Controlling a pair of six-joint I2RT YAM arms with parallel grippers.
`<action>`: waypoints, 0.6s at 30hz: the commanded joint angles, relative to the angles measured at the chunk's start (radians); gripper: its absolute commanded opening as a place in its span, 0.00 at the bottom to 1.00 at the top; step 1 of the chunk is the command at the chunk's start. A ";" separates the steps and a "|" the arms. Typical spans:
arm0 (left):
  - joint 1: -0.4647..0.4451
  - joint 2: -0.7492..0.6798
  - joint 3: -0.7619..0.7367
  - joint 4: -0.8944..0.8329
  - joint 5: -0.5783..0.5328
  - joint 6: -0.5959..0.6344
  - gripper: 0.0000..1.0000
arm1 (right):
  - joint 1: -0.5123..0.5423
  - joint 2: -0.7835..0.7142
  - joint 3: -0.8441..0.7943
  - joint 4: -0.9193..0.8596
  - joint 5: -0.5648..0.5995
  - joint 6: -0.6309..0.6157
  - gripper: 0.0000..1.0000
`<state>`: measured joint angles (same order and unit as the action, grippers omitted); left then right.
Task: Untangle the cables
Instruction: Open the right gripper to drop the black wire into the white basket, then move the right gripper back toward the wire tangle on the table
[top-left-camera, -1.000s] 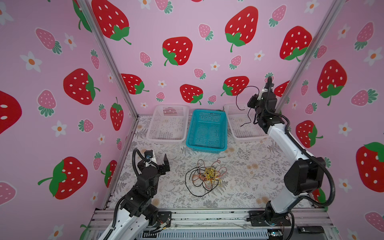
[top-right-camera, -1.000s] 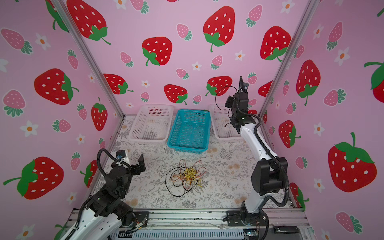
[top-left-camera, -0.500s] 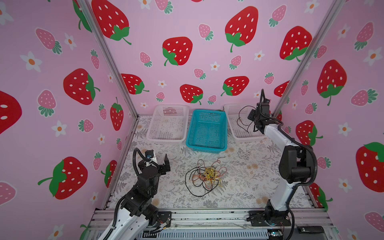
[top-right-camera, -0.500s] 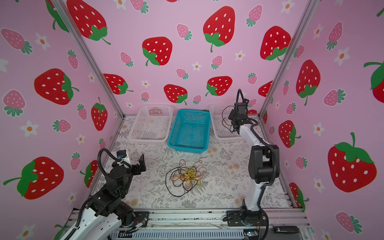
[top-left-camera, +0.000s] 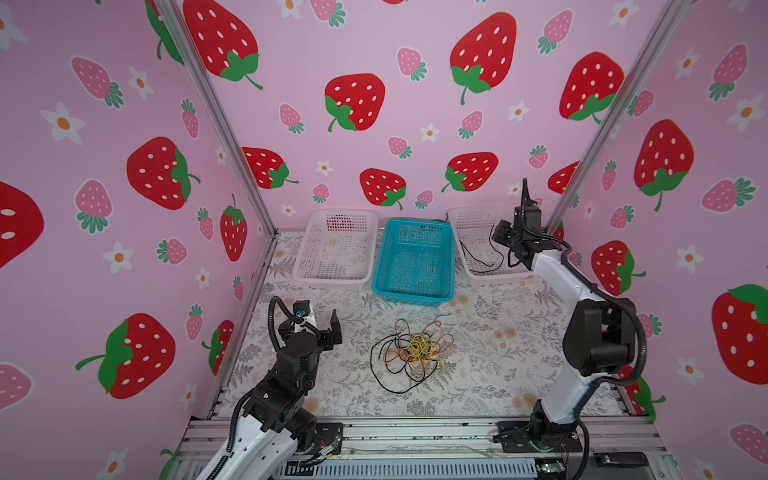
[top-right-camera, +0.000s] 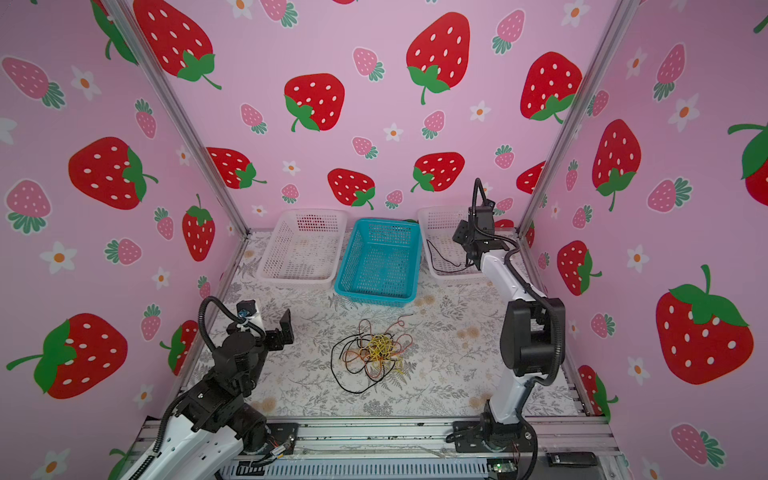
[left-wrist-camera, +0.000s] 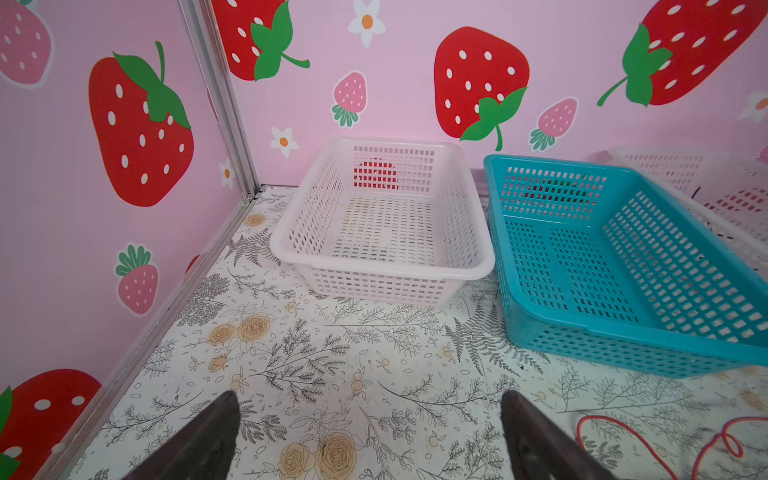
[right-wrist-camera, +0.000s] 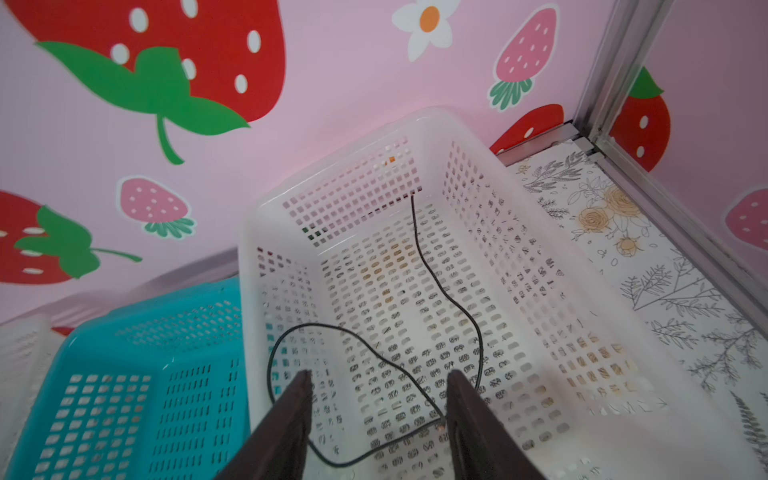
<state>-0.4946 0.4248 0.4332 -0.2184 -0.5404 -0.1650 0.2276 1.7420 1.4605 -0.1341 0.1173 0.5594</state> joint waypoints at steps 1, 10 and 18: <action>-0.001 0.001 0.008 0.006 0.039 0.000 0.99 | 0.078 -0.152 -0.088 0.047 -0.073 0.013 0.60; -0.013 0.004 0.017 0.009 0.137 0.020 0.99 | 0.323 -0.532 -0.615 0.249 -0.179 0.042 0.66; -0.018 0.101 0.085 -0.035 0.248 0.002 0.99 | 0.484 -0.681 -0.973 0.374 -0.266 0.010 0.65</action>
<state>-0.5056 0.4988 0.4526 -0.2371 -0.3489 -0.1574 0.6773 1.1137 0.5678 0.1448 -0.1154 0.5793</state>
